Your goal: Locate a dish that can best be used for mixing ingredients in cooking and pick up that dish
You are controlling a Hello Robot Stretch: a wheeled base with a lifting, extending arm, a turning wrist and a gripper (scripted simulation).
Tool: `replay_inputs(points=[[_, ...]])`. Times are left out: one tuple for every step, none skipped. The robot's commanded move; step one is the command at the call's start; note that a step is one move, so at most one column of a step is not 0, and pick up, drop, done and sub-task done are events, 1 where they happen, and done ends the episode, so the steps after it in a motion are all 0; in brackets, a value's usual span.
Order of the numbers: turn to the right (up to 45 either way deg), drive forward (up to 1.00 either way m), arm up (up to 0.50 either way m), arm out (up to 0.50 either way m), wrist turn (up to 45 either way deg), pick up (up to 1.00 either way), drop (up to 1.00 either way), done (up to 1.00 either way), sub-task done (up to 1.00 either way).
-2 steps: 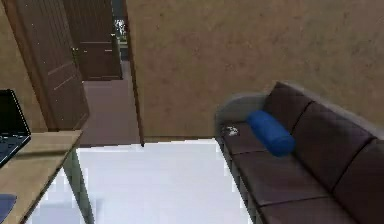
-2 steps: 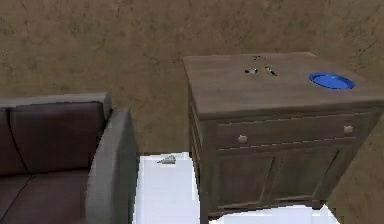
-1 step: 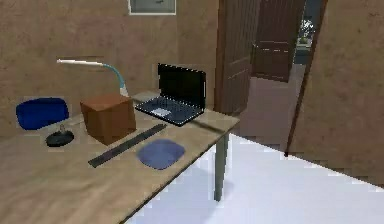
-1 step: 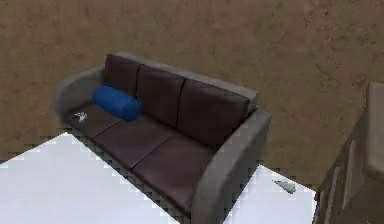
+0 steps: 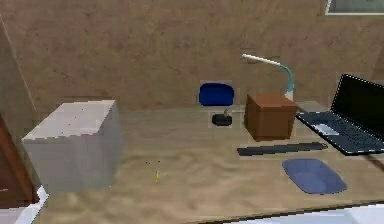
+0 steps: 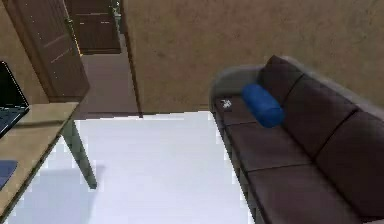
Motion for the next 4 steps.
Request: replay_inputs(points=[[-45.0, 0.0, 0.0, 0.0, 0.0, 0.0, 0.0, 0.0, 0.0], [0.0, 0.0, 0.5, 0.0, 0.0, 0.0, 0.0, 0.0, 0.0], [0.0, 0.0, 0.38, 0.0, 0.0, 0.0, 0.0, 0.0, 0.0], [0.0, 0.0, 0.0, 0.48, 0.0, 0.0, 0.0, 0.0, 0.0]])
